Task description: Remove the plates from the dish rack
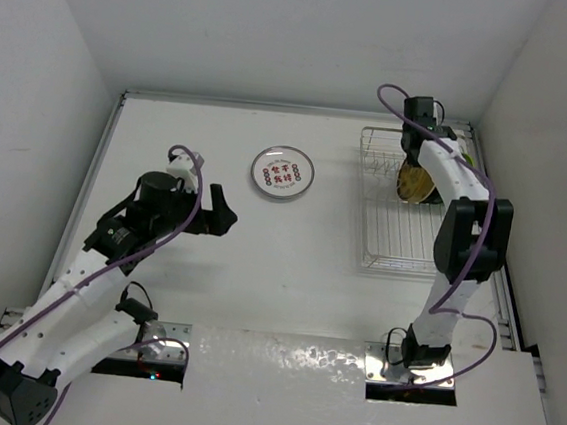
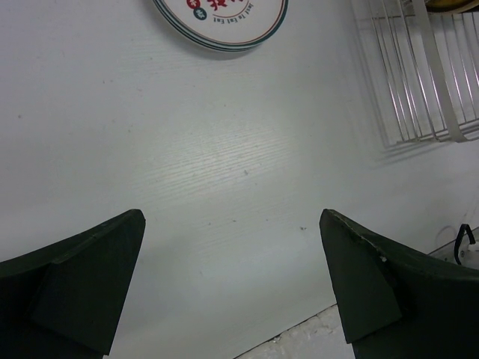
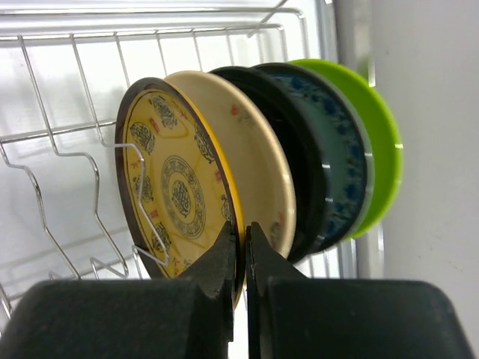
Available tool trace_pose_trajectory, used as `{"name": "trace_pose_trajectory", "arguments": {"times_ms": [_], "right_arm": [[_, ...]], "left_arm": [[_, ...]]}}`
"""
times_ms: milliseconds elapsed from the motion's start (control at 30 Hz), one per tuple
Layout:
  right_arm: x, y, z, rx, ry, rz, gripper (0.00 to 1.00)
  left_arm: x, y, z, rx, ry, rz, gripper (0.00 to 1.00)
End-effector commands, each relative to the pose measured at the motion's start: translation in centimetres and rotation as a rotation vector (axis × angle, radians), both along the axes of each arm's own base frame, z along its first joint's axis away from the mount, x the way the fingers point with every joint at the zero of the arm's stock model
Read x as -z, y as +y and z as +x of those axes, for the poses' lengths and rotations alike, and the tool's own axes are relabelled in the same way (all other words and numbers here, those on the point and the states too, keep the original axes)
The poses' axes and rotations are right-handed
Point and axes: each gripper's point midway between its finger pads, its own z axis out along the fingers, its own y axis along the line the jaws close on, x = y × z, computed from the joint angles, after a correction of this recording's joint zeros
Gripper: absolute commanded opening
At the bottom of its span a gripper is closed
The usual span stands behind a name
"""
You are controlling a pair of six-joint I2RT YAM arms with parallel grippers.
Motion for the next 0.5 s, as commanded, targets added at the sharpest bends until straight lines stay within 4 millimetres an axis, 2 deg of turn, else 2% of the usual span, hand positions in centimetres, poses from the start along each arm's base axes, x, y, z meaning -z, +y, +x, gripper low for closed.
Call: {"name": "trace_pose_trajectory", "arguments": {"times_ms": [0,100,133,200,233,300,333,367,400,433,467], "right_arm": [[-8.3,-0.4,0.4,0.012,-0.179,-0.005,0.00],[-10.7,-0.5,-0.4,0.032,-0.234,-0.001,0.00],[-12.2,-0.3,-1.0,0.035,-0.268,0.008,0.00],[-13.9,0.2,-1.6,0.039,-0.312,0.026,0.00],[-15.5,0.6,-2.4,0.040,-0.352,0.045,0.00],[-16.1,2.6,-3.2,-0.016,-0.372,0.095,0.00],[-17.9,3.6,-4.1,-0.043,-0.430,0.130,0.00],[-18.1,5.2,-4.4,-0.086,-0.448,0.163,0.00],[-16.3,7.5,-4.8,-0.177,-0.413,0.258,0.00],[-16.4,9.5,-4.9,-0.242,-0.434,0.356,0.00],[-15.7,13.1,-6.2,-0.390,-0.404,0.509,0.00]], "left_arm": [[-2.1,-0.3,0.2,0.015,-0.078,-0.031,1.00],[-3.2,-0.2,0.3,-0.001,-0.115,-0.058,1.00],[-3.7,-0.4,0.4,-0.003,-0.135,-0.078,1.00],[-4.5,-0.5,0.3,-0.014,-0.150,-0.115,1.00],[-5.2,-0.8,0.5,-0.027,-0.159,-0.160,1.00],[-6.6,-1.4,0.4,-0.021,-0.191,-0.231,1.00],[-7.8,-2.4,0.5,0.003,-0.222,-0.312,1.00],[-8.6,-2.8,0.4,0.018,-0.243,-0.355,1.00],[-9.6,-3.2,0.4,0.032,-0.270,-0.397,1.00],[-11.0,-3.9,0.6,0.051,-0.312,-0.467,1.00],[-11.4,-4.1,0.8,0.055,-0.325,-0.491,1.00]]}}
